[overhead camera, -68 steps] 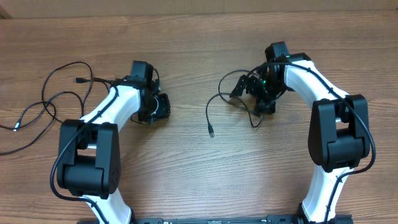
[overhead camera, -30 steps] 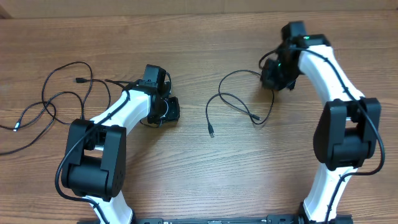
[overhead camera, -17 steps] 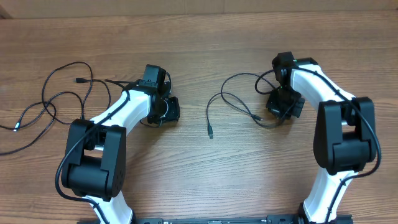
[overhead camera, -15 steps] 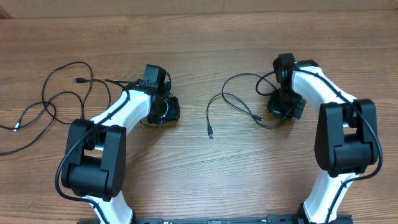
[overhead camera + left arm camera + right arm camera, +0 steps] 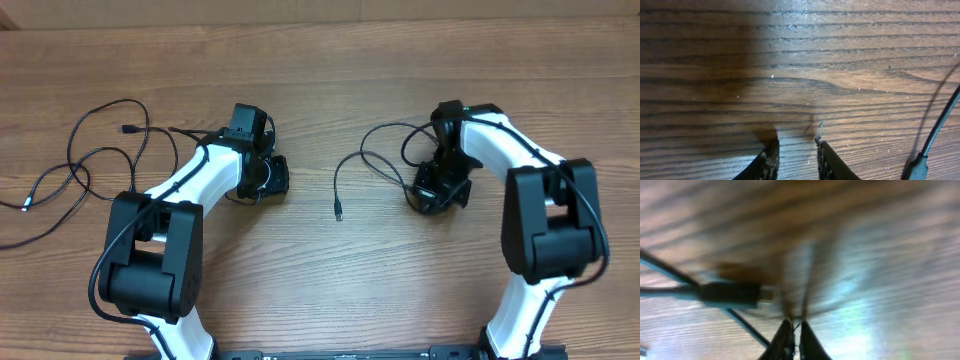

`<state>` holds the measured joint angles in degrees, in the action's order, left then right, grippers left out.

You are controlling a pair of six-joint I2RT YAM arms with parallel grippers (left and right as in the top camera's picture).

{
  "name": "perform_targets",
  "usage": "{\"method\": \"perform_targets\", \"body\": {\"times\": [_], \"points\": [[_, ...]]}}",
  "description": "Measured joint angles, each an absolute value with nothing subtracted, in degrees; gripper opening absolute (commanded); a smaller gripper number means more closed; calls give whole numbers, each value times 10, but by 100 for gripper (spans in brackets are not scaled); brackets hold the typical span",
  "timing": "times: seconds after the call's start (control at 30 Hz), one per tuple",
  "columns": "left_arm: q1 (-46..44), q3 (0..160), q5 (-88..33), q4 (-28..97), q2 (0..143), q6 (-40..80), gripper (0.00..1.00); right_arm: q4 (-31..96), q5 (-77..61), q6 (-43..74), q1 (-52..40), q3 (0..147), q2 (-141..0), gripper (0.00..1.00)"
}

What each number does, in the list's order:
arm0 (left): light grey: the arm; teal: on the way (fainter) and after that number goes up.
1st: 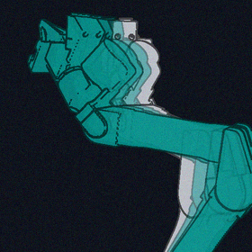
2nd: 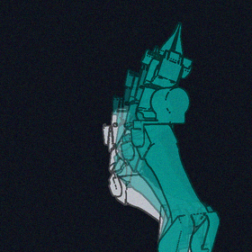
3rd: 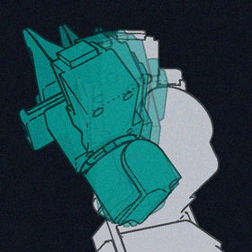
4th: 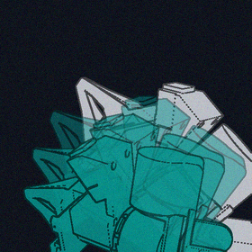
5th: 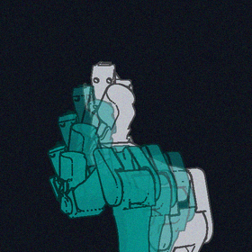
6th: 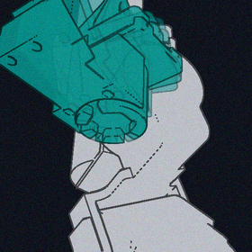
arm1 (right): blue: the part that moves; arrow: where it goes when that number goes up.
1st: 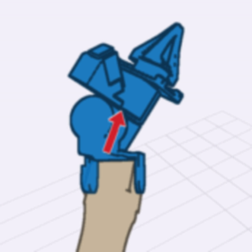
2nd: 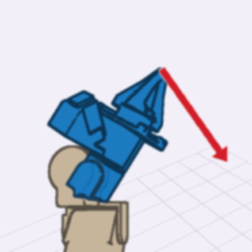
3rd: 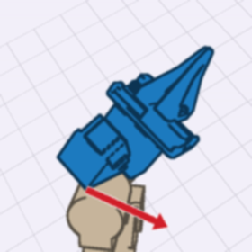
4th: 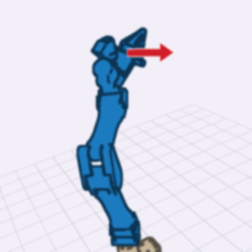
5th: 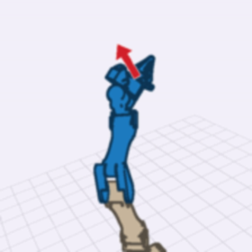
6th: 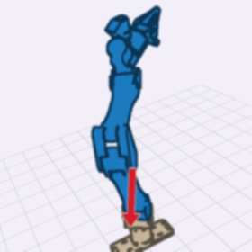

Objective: Untangle cables

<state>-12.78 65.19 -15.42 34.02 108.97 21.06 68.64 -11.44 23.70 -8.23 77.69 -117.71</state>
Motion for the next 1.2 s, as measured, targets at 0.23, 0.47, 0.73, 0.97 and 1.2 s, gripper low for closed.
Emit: {"method": "perform_targets", "body": {"times": [0.23, 0.47, 0.73, 0.97, 1.2], "points": [[-128, 652, -154, 340, 1090, 211, 27, 709, -124, 203, -84, 879, -1203, 15], [-128, 652, -154, 340, 1089, 211, 28, 591, -127, 195, -83, 868, -1203, 6], [-128, 652, -154, 340, 1089, 211, 29, 534, -159, 238, -84, 796, -1187, 6], [-128, 652, -154, 339, 1089, 211, 27, 515, -228, 255, -90, 736, -1163, 7], [-127, 652, -143, 345, 1089, 212, 15, 486, -305, 265, -192, 697, -1157, 9]]}}
